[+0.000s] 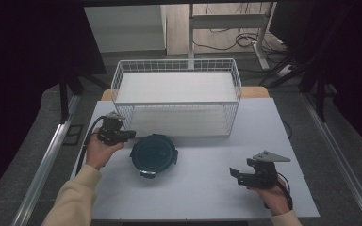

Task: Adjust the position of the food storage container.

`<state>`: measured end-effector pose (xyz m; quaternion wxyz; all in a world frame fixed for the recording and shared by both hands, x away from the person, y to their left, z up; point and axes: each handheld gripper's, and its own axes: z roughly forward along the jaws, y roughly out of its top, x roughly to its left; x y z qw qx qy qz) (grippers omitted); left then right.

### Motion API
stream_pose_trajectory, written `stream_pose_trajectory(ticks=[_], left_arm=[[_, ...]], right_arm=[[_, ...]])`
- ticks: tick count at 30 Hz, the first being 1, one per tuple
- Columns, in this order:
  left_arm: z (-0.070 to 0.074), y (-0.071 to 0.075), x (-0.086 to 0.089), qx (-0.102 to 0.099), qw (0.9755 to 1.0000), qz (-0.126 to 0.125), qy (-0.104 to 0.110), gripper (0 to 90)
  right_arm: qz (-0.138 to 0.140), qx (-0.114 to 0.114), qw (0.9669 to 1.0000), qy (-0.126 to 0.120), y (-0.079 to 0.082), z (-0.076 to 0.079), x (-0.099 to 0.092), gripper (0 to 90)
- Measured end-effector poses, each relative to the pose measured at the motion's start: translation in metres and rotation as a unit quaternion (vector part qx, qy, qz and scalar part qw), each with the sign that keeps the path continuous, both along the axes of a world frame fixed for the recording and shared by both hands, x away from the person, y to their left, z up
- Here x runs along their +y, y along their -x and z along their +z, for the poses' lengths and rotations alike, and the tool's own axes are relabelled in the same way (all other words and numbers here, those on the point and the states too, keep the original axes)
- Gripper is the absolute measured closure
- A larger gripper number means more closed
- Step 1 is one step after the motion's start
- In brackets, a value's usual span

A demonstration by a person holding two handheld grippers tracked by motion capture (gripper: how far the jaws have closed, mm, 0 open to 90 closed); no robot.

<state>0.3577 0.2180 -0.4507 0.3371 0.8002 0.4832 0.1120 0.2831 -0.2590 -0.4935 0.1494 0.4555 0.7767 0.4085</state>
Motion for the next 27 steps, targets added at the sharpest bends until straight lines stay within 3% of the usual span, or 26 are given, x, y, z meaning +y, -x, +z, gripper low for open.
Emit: stream_pose_trajectory(ticks=[8,17,27], left_arm=[[-0.015,-0.014,-0.013,0.020,0.9993,-0.010,-0.029,90.0],[-0.024,-0.017,-0.017,0.037,0.9969,-0.019,-0.066,90.0],[-0.024,-0.019,-0.016,0.043,0.9973,-0.019,-0.057,90.0]], right_arm=[[0.003,0.001,1.0000,0.007,0.001,-0.001,0.002,17.7],[-0.007,0.004,1.0000,0.003,0.000,-0.001,0.002,17.5],[-0.008,0.004,1.0000,0.004,0.000,-0.002,0.002,17.5]])
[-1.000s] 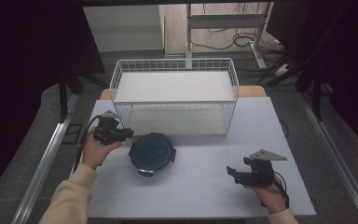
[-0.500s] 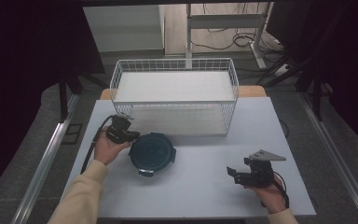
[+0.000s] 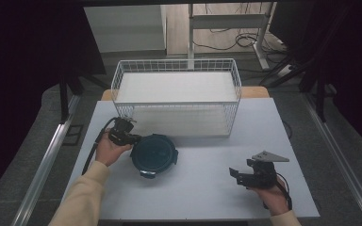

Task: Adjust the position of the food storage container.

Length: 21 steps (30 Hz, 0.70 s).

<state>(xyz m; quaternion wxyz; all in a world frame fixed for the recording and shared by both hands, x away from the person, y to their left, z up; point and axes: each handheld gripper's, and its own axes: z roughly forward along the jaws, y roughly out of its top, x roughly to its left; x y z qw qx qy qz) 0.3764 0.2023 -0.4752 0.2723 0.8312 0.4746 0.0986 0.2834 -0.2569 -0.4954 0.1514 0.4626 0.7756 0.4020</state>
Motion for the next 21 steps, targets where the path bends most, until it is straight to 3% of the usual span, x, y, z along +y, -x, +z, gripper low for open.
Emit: stream_pose_trajectory(ticks=[6,10,12,21], left_arm=[[-0.001,0.002,-0.004,-0.001,0.9999,0.007,0.012,90.0],[0.001,0.002,-0.008,0.004,1.0000,-0.006,0.004,90.0],[0.000,0.004,-0.012,0.004,0.9999,-0.003,0.013,90.0],[0.002,0.013,-0.024,0.012,0.9997,-0.021,0.009,90.0]], right_arm=[[-0.002,0.003,1.0000,0.002,0.000,0.000,0.001,17.6],[-0.001,0.003,1.0000,0.004,-0.001,-0.001,0.001,17.6],[-0.003,0.004,1.0000,0.003,-0.001,-0.001,0.002,17.5],[-0.003,0.005,1.0000,0.002,-0.001,0.000,0.002,17.6]])
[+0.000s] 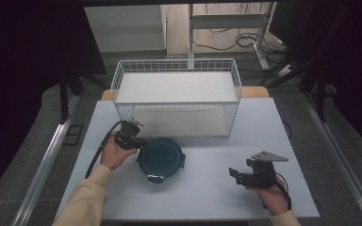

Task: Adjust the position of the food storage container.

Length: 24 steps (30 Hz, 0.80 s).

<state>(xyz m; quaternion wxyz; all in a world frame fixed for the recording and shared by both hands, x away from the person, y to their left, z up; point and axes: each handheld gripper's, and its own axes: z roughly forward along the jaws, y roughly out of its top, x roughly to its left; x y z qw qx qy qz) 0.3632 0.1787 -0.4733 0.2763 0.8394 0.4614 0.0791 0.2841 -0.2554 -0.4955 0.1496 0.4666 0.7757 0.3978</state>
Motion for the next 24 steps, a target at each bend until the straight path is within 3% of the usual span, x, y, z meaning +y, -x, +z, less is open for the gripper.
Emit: stream_pose_trajectory(ticks=[7,24], left_arm=[[0.000,0.007,-0.007,0.004,1.0000,-0.003,0.008,90.0],[0.001,0.022,-0.033,0.009,0.9989,-0.037,0.026,90.0]], right_arm=[[0.000,-0.004,1.0000,-0.003,0.000,0.001,0.000,17.5],[0.006,-0.017,0.9997,-0.013,0.002,0.004,0.000,17.6]])
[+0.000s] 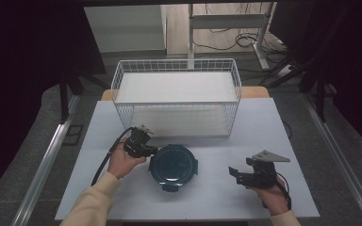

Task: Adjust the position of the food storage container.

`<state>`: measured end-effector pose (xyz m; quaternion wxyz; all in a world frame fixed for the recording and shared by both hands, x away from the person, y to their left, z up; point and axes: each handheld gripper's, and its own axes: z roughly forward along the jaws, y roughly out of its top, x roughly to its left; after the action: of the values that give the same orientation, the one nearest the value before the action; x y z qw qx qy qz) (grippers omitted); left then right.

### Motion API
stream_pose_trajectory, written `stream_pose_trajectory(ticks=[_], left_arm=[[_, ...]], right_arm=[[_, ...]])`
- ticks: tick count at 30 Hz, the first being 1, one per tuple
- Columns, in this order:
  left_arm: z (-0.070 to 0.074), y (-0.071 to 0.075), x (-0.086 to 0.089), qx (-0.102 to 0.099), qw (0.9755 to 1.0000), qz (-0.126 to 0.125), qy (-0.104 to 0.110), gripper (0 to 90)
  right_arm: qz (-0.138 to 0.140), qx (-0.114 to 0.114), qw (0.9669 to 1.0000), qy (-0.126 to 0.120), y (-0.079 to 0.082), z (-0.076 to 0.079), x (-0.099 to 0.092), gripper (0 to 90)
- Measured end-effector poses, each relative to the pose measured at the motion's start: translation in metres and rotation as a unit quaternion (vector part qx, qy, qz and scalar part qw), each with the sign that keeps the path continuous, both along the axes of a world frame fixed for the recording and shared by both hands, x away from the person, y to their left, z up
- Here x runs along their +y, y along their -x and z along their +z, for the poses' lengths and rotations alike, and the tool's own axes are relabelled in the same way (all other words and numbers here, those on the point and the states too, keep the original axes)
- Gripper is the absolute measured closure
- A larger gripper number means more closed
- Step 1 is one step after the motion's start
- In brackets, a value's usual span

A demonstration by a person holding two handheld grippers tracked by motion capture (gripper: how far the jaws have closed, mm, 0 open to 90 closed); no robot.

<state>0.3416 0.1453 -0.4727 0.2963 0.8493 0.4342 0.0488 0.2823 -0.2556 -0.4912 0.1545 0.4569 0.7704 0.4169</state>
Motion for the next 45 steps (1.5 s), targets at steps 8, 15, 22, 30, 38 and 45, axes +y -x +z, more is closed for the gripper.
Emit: stream_pose_trajectory(ticks=[8,15,22,30,38,45], left_arm=[[-0.001,0.006,-0.004,0.007,0.9999,-0.006,0.009,90.0],[0.000,0.010,-0.010,0.012,0.9998,-0.013,0.011,90.0],[-0.001,0.014,-0.021,0.013,0.9995,-0.025,0.012,90.0],[0.003,0.009,-0.011,0.004,0.9989,-0.010,0.046,90.0],[0.028,0.038,0.014,-0.053,0.9944,0.030,0.087,85.0],[0.026,0.078,0.025,-0.067,0.9898,0.049,0.115,51.8]], right_arm=[[-0.003,-0.001,1.0000,-0.001,0.000,0.001,0.000,17.6],[-0.002,0.000,1.0000,-0.001,0.000,0.000,0.001,17.6],[-0.001,0.000,1.0000,-0.002,0.000,0.000,0.000,17.6],[-0.002,-0.001,1.0000,-0.005,0.000,0.001,-0.001,17.6],[0.010,-0.013,0.9996,-0.022,0.002,0.005,-0.003,17.6],[0.013,-0.018,0.9996,-0.020,0.002,0.007,0.000,17.5]])
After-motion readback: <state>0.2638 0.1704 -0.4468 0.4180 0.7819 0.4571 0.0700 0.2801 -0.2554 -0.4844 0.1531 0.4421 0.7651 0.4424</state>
